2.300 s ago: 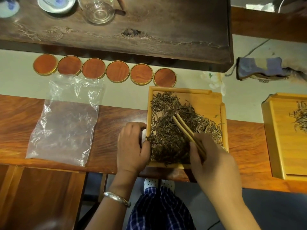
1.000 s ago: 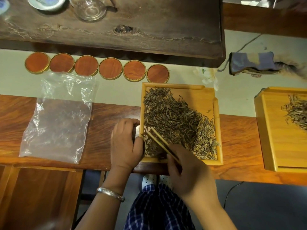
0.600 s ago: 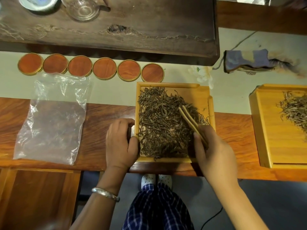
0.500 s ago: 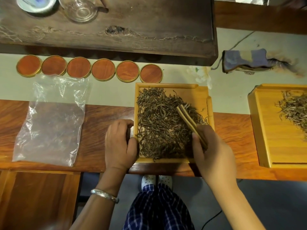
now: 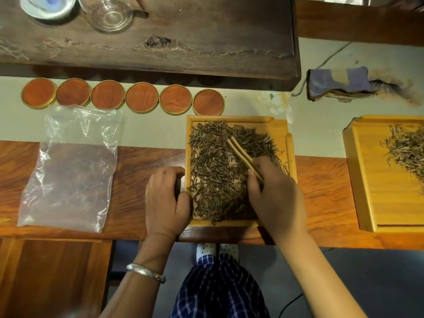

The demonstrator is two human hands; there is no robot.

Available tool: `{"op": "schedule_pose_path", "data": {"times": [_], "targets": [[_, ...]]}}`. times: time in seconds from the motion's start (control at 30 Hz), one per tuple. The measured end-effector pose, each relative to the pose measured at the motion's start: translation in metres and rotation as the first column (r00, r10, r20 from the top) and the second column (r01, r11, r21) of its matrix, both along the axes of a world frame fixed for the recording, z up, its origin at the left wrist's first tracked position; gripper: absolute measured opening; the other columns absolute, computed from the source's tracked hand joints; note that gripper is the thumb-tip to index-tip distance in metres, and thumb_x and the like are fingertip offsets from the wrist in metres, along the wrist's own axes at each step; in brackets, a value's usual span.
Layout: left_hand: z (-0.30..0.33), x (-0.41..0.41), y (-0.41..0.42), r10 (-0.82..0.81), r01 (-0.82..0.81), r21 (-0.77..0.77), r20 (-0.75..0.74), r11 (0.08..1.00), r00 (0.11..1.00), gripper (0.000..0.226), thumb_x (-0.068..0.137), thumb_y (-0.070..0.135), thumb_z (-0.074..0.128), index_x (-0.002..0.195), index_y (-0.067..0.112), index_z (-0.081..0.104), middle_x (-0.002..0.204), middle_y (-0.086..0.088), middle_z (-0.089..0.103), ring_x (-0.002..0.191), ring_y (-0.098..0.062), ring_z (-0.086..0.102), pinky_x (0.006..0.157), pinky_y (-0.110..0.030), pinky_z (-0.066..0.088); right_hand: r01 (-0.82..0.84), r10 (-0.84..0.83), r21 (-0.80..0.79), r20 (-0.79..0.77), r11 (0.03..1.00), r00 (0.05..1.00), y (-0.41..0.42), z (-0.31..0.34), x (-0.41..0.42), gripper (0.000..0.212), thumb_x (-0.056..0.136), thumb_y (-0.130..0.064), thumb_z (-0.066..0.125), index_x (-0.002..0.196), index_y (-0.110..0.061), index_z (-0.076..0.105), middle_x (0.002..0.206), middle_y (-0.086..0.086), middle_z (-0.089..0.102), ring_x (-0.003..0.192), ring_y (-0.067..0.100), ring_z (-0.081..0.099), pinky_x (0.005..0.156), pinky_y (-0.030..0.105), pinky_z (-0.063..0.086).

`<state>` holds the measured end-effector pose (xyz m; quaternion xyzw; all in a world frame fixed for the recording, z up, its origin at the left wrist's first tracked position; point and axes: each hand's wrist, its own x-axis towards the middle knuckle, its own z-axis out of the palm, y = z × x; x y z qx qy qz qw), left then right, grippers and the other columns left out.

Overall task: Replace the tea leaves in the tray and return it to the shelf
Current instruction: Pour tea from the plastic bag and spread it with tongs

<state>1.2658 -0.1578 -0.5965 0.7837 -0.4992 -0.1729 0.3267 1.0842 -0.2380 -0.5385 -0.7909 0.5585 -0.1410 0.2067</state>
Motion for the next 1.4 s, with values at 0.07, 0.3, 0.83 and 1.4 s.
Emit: {"op": "schedule_pose_path", "data": {"times": [0.07,0.3,0.83,1.4], "targets": [[-0.001,0.000,0.000,0.000,0.000,-0.001,-0.002,1.000,1.000,0.031,0.069,0.023,0.039,0.094,0.014,0.054,0.089,0.006,0.044,0.080,-0.014,0.038,0.070,-0.029,0.026,0.017,-0.016,-0.041,0.021,0.999,1.000,-0.005,0.001,0.000,0.010,0.094,-0.020,0.052,0.098,-0.014,0.059,0.066,0.002,0.061,0.049,0.021,0.055,0.038,0.035,0.045],[-0.002,0.001,0.000,-0.001,0.001,-0.002,-0.005,1.000,1.000,0.032,0.068,0.023,0.039,0.095,0.014,0.054,0.090,0.006,0.044,0.082,-0.015,0.038,0.071,-0.030,0.028,0.000,0.000,-0.039,-0.017,0.999,1.000,-0.010,0.001,0.002,0.010,0.094,-0.020,0.052,0.097,-0.013,0.058,0.065,0.003,0.061,0.050,0.022,0.056,0.038,0.032,0.044],[-0.002,0.001,0.000,-0.001,0.001,-0.002,-0.005,1.000,1.000,0.030,0.069,0.024,0.040,0.094,0.015,0.055,0.089,0.006,0.045,0.081,-0.014,0.039,0.070,-0.030,0.028,-0.051,0.051,0.001,0.048,0.999,0.998,0.012,0.005,0.000,0.007,0.094,-0.023,0.053,0.099,-0.021,0.058,0.064,-0.006,0.059,0.048,0.012,0.053,0.037,0.025,0.040],[-0.001,-0.001,0.000,-0.008,0.009,-0.027,0.019,1.000,1.000,0.022,0.069,0.021,0.037,0.088,0.032,0.033,0.083,0.005,0.039,0.075,-0.014,0.033,0.067,-0.027,0.021,0.151,-0.152,-0.063,-0.005,0.987,0.988,-0.001,0.006,-0.043,0.008,0.091,-0.015,0.057,0.097,-0.010,0.056,0.062,0.004,0.057,0.047,0.028,0.056,0.039,0.023,0.032]]}}
